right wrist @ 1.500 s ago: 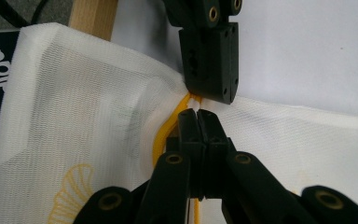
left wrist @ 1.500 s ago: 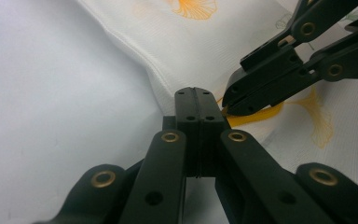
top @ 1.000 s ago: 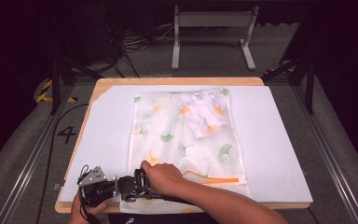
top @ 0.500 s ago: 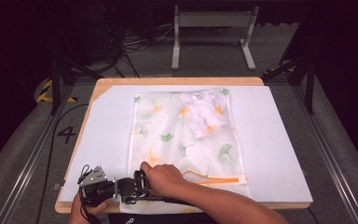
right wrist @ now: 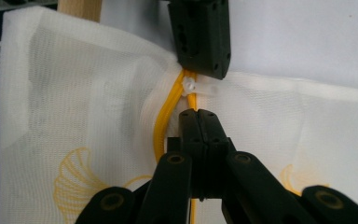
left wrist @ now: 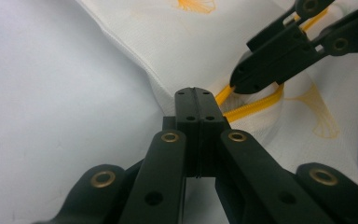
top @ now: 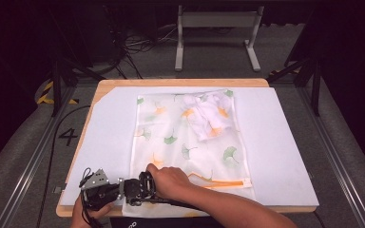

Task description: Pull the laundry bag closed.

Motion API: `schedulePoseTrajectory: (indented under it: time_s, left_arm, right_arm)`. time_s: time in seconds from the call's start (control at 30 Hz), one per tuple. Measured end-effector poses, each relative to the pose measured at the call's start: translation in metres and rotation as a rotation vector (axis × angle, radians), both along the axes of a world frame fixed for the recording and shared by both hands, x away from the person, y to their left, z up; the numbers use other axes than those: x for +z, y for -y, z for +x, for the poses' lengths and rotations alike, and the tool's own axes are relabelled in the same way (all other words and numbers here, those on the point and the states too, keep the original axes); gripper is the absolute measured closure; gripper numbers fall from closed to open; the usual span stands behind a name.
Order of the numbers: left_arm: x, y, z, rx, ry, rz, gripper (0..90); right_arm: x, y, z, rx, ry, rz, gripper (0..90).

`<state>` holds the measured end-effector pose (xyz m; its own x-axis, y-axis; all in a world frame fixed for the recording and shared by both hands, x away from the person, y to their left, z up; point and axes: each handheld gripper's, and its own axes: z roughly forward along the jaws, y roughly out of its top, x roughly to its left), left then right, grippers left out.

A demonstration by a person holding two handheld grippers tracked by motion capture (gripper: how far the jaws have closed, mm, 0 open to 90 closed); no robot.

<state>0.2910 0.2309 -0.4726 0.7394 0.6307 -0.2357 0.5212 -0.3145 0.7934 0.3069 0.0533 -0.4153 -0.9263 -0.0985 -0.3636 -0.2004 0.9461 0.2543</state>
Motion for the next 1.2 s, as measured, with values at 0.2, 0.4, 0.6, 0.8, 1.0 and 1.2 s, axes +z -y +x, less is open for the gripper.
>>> schedulePoseTrajectory:
  time_s: [0.2, 0.4, 0.6, 0.8, 1.0, 1.2]
  left_arm:
    - [0.000, 0.000, -0.001, 0.005, 0.000, -0.001, 90.0]
    - [-0.002, -0.001, -0.001, -0.005, 0.014, -0.012, 90.0]
    - [-0.003, -0.003, -0.001, 0.001, 0.013, -0.033, 90.0]
    - [-0.004, -0.003, -0.001, 0.003, 0.000, -0.043, 90.0]
    - [-0.004, -0.003, -0.001, 0.003, 0.011, -0.040, 90.0]
    - [-0.004, -0.003, -0.002, 0.001, 0.019, -0.035, 90.0]
  right_arm:
    - [0.010, 0.007, 0.009, -0.007, -0.072, 0.088, 76.5]
    - [0.007, 0.001, 0.022, -0.011, -0.046, 0.118, 73.8]
    - [-0.006, -0.007, 0.029, 0.045, -0.081, 0.050, 69.3]
    - [-0.004, -0.010, 0.030, 0.124, -0.093, -0.022, 66.1]
    - [-0.003, -0.013, 0.038, 0.113, -0.125, -0.023, 61.3]
    - [0.000, -0.008, 0.046, 0.088, -0.224, 0.058, 81.6]
